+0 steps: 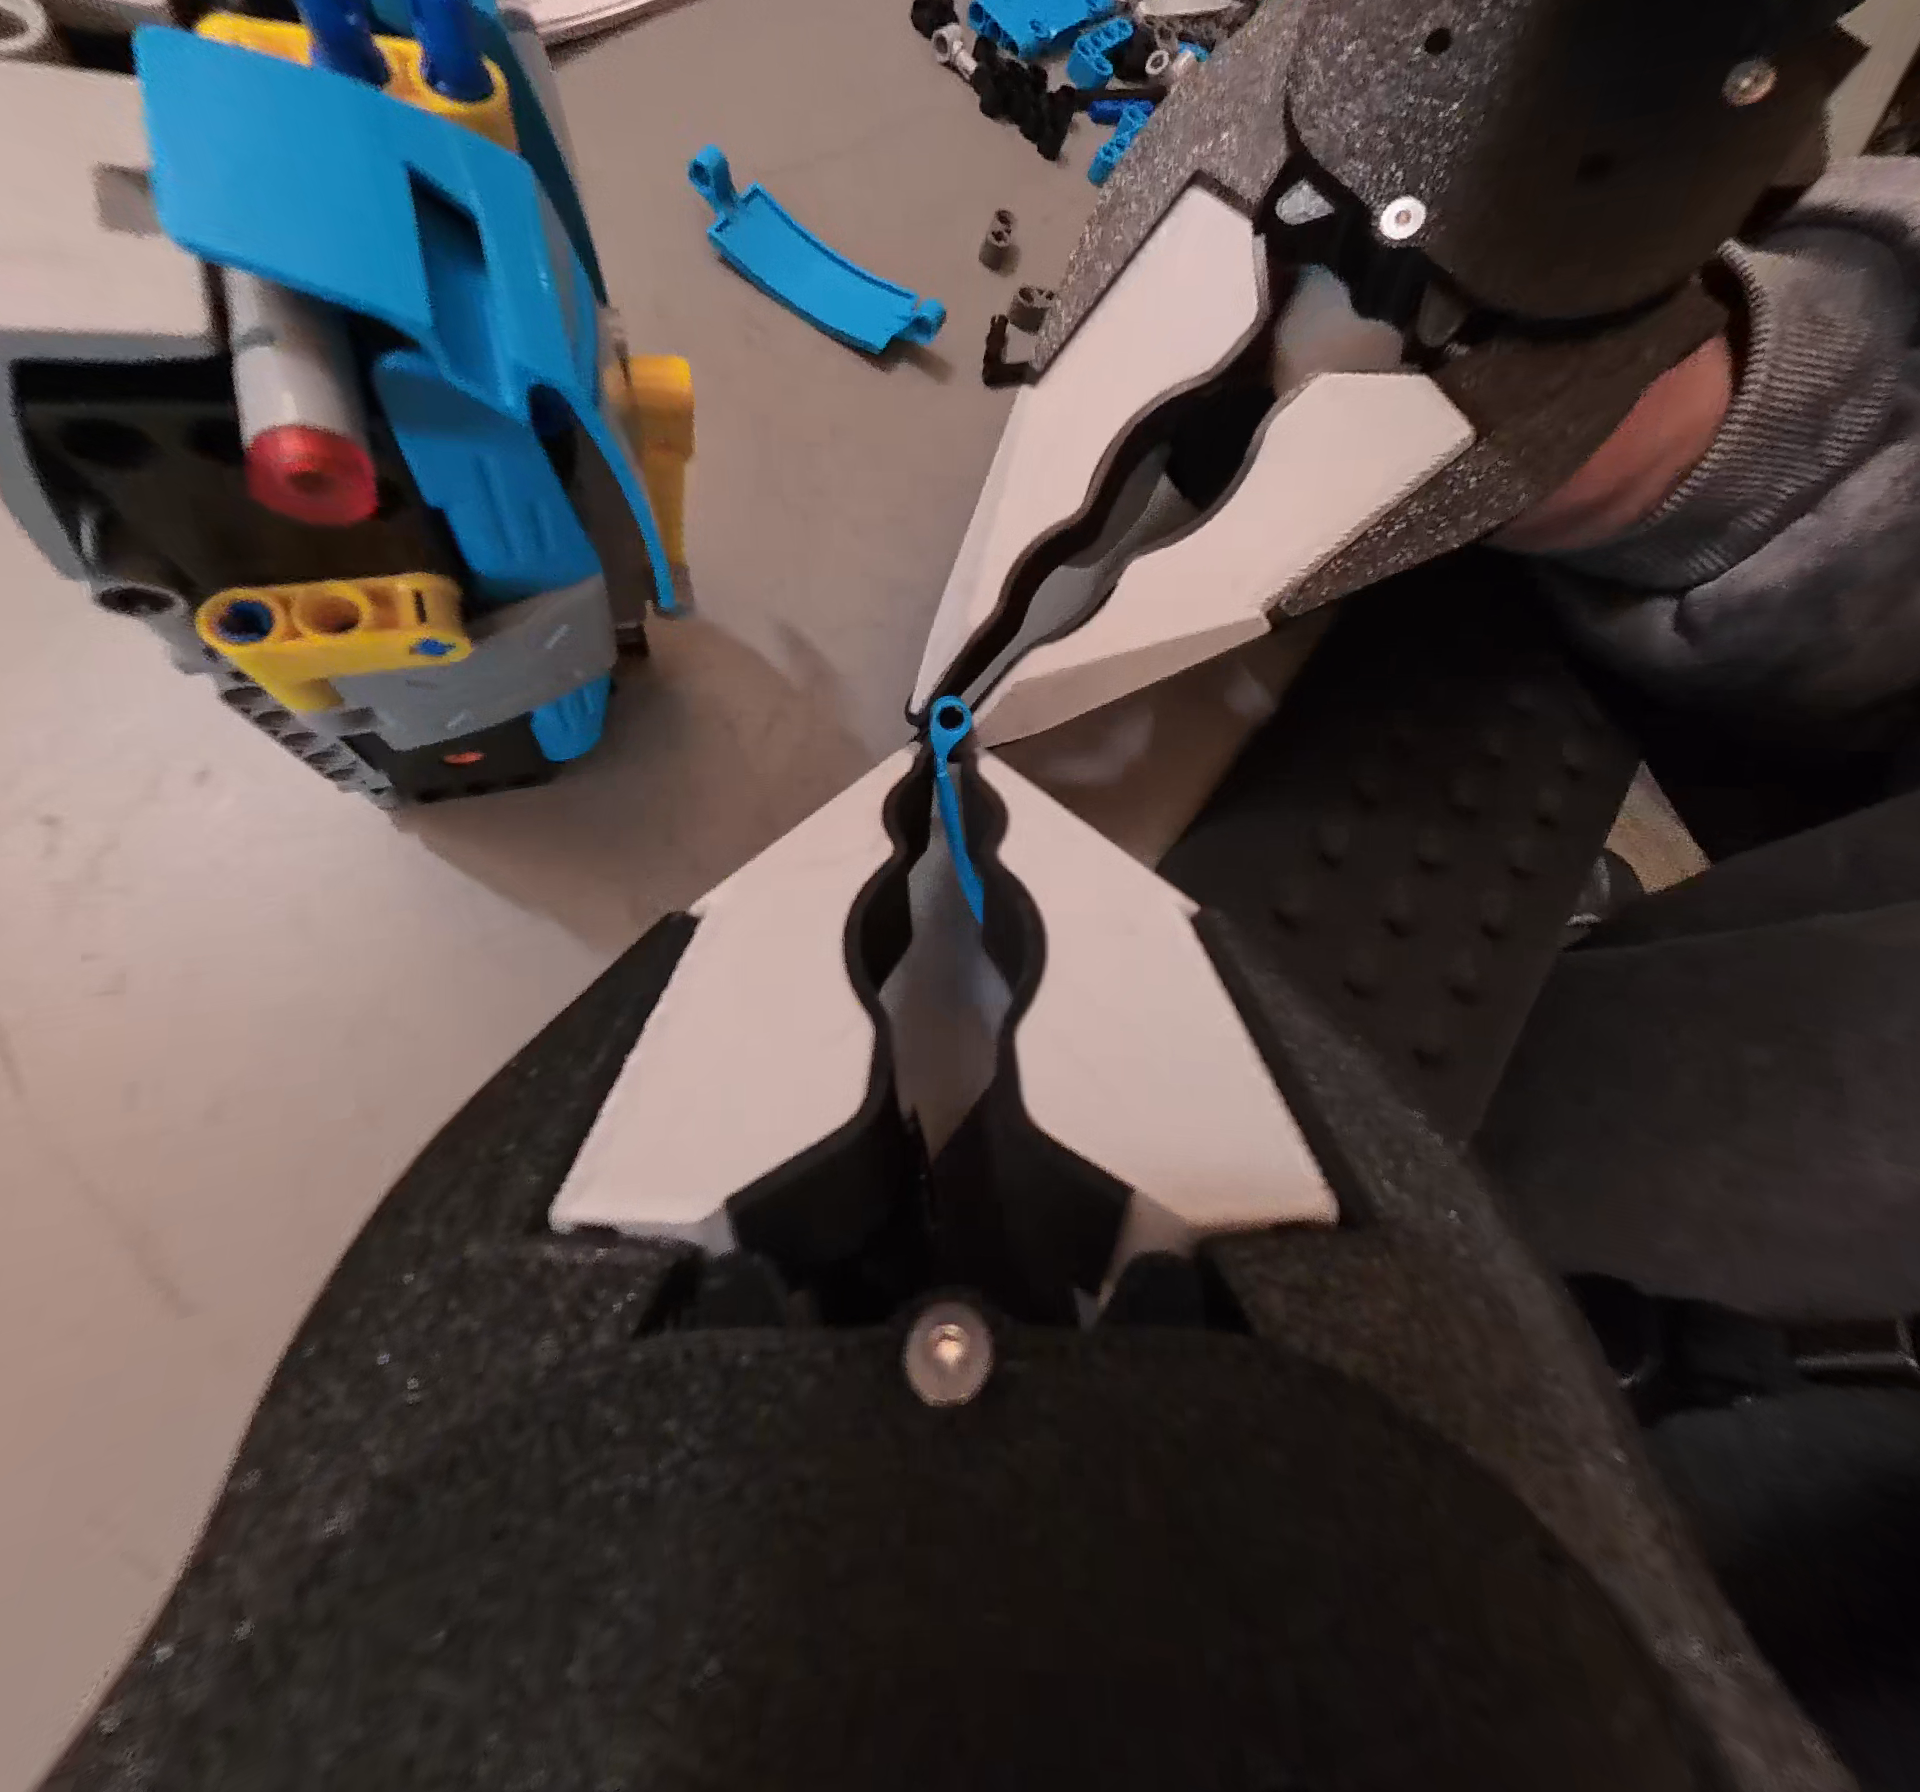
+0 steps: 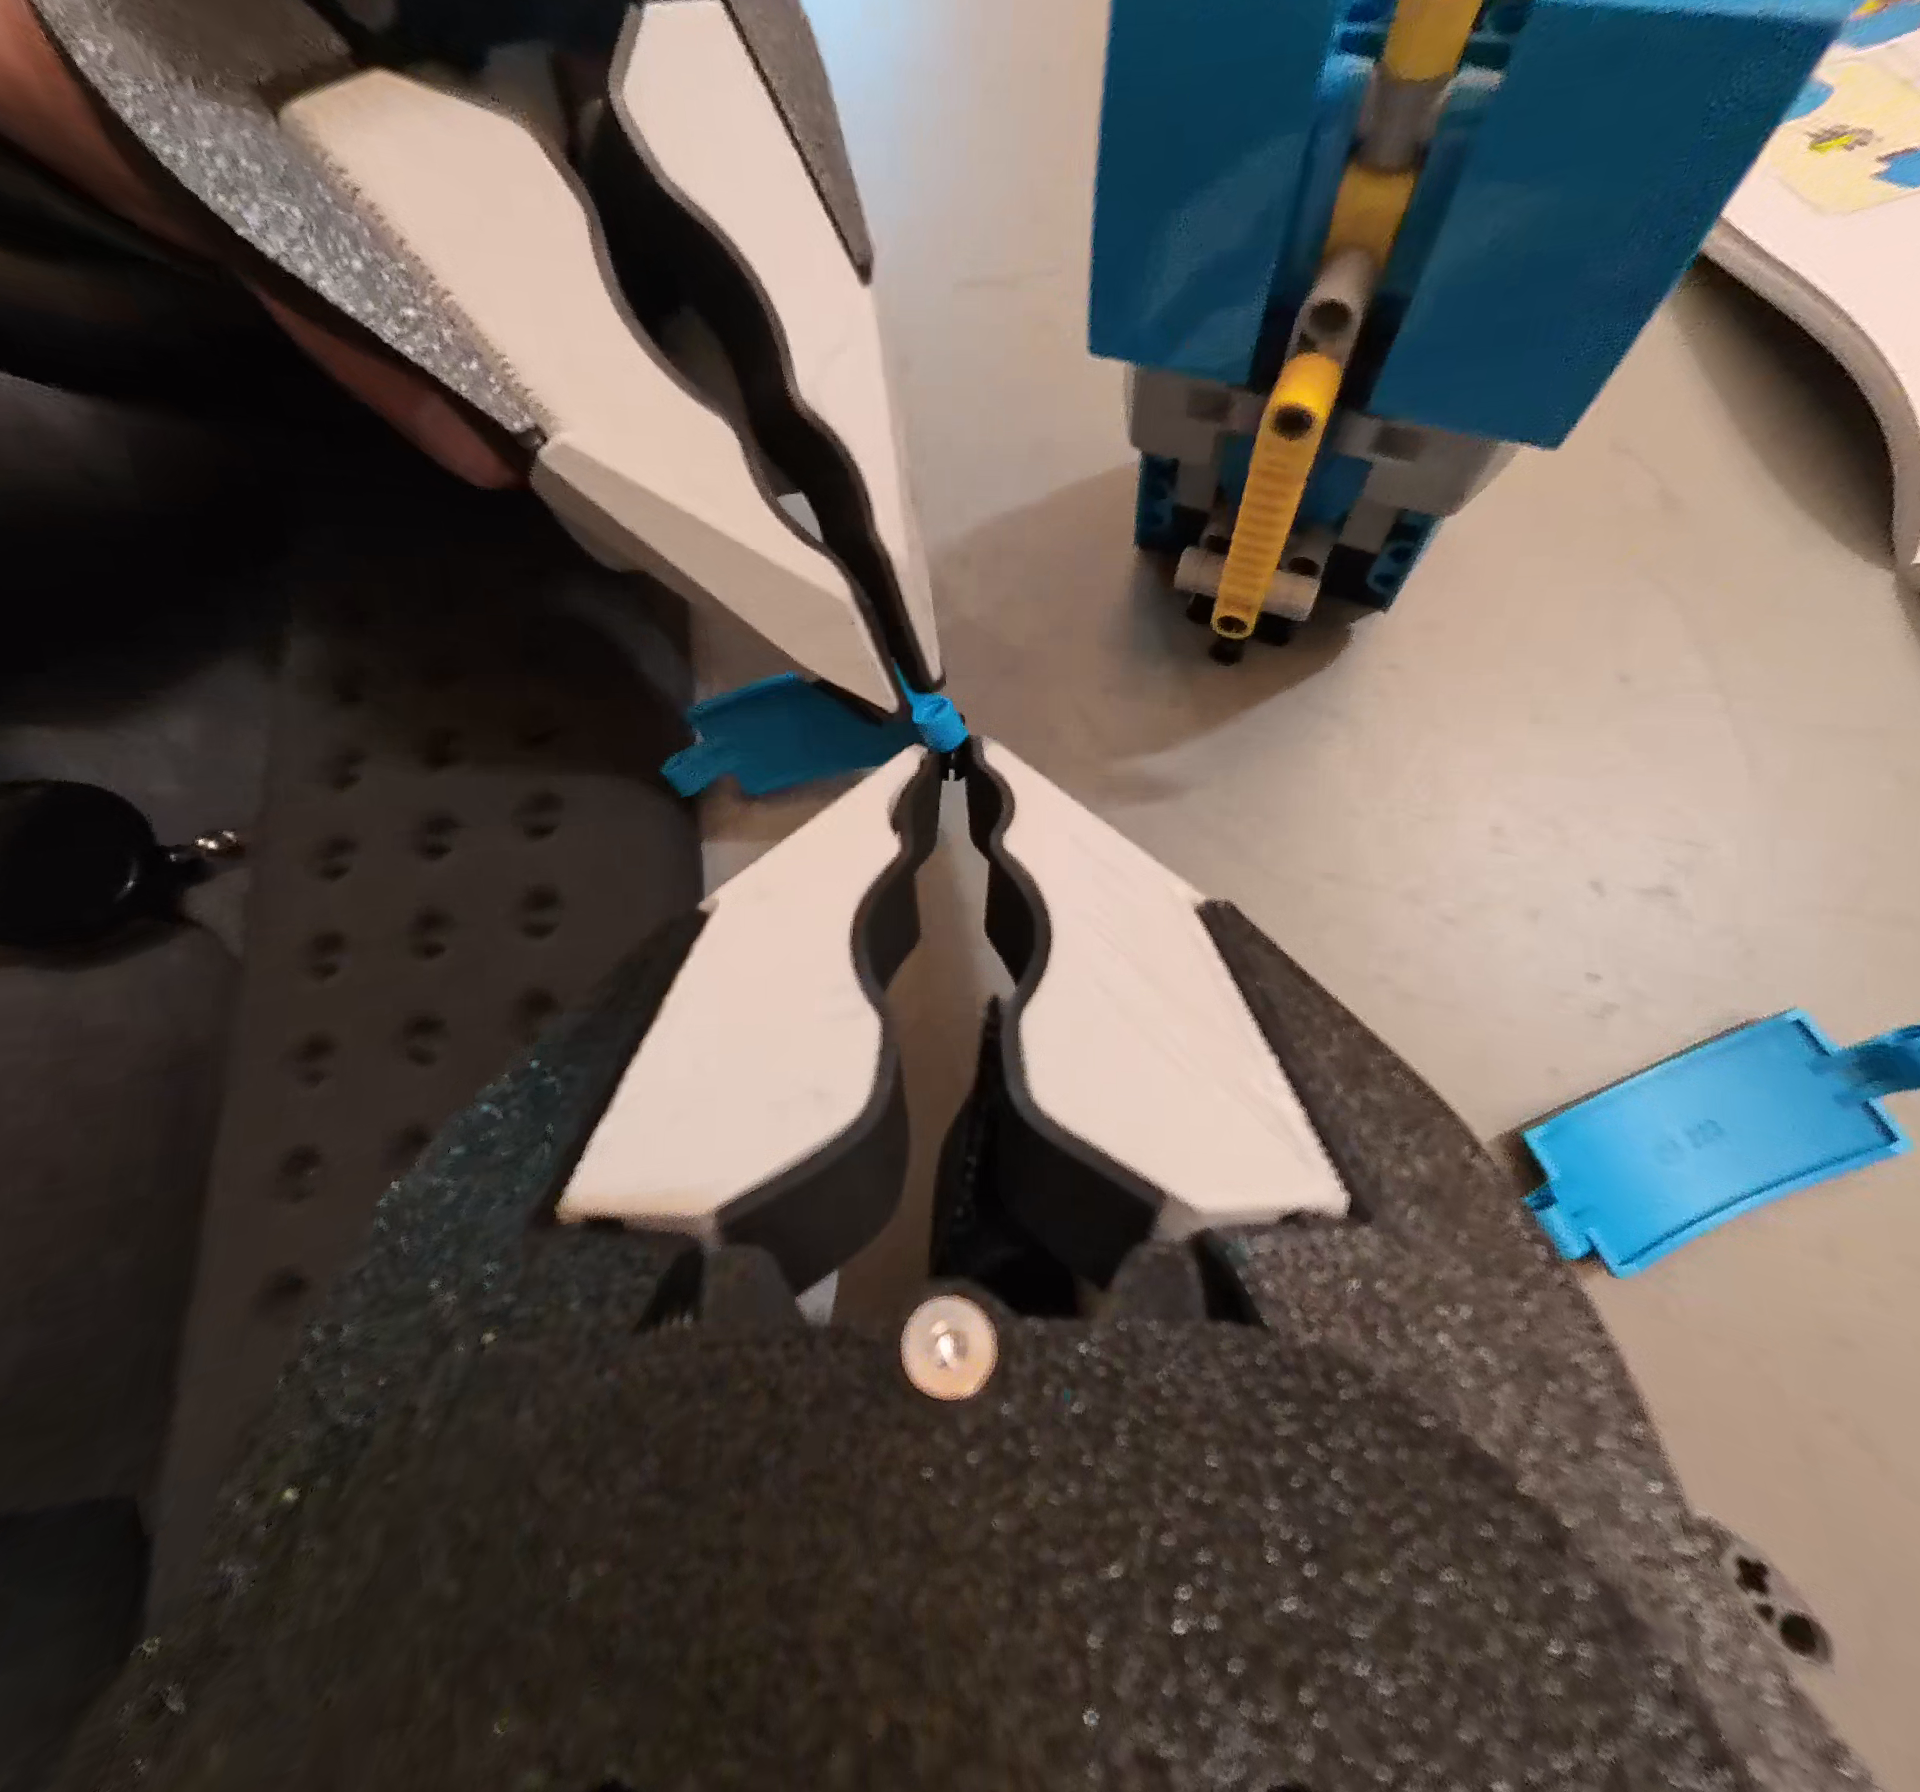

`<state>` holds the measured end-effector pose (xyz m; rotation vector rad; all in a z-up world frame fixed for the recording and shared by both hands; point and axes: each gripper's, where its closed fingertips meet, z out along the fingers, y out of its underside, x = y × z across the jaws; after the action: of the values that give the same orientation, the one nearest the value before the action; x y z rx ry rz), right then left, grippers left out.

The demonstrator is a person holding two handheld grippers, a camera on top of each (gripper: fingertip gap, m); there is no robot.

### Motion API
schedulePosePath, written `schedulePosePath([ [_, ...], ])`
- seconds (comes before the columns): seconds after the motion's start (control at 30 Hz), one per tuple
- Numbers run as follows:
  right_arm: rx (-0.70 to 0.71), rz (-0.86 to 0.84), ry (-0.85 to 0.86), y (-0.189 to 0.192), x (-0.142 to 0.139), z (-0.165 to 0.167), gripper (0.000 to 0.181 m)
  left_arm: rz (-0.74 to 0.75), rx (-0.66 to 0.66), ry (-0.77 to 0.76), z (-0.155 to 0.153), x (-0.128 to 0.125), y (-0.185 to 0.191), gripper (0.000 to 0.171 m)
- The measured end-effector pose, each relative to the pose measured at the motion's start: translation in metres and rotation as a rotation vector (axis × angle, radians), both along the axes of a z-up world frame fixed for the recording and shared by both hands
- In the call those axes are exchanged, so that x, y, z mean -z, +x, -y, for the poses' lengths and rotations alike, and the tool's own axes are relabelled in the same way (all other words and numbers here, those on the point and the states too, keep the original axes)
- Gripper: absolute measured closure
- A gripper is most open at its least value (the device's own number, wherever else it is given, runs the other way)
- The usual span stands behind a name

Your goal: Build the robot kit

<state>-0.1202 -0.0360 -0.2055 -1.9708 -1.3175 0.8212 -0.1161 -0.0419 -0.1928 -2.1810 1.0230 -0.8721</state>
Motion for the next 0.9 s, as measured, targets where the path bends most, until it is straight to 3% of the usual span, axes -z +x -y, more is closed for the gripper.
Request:
schedulePosePath([
  [0.07,0.006,-0.019,-0.024,0.000,-0.001,0.000,0.177,0.033,0.008,-0.031,0.006,-0.004,0.003,0.149],
  [0.2,0.009,-0.029,-0.021,-0.001,-0.002,0.001,0.177,0.095,-0.007,-0.089,0.014,-0.009,0.005,0.136],
  [0.37,0.012,-0.037,-0.012,-0.002,-0.005,0.001,0.177,-0.030,-0.031,-0.120,0.025,0.021,-0.001,0.146],
  [0.47,0.018,-0.051,-0.010,-0.001,-0.008,0.000,0.177,-0.104,-0.082,0.023,0.011,0.017,-0.008,0.169],
  [0.7,0.030,-0.113,-0.052,0.004,-0.015,0.003,0.177,-0.483,-0.148,0.663,-0.040,-0.011,-0.054,0.169],
  [0.8,0.004,-0.159,-0.094,-0.002,-0.022,0.011,0.177,-0.586,-0.080,0.703,-0.036,0.004,-0.053,0.169],
  [0.9,0.005,-0.090,-0.053,-0.002,-0.013,0.010,0.177,-0.760,0.040,0.712,-0.031,0.034,-0.052,0.169],
])
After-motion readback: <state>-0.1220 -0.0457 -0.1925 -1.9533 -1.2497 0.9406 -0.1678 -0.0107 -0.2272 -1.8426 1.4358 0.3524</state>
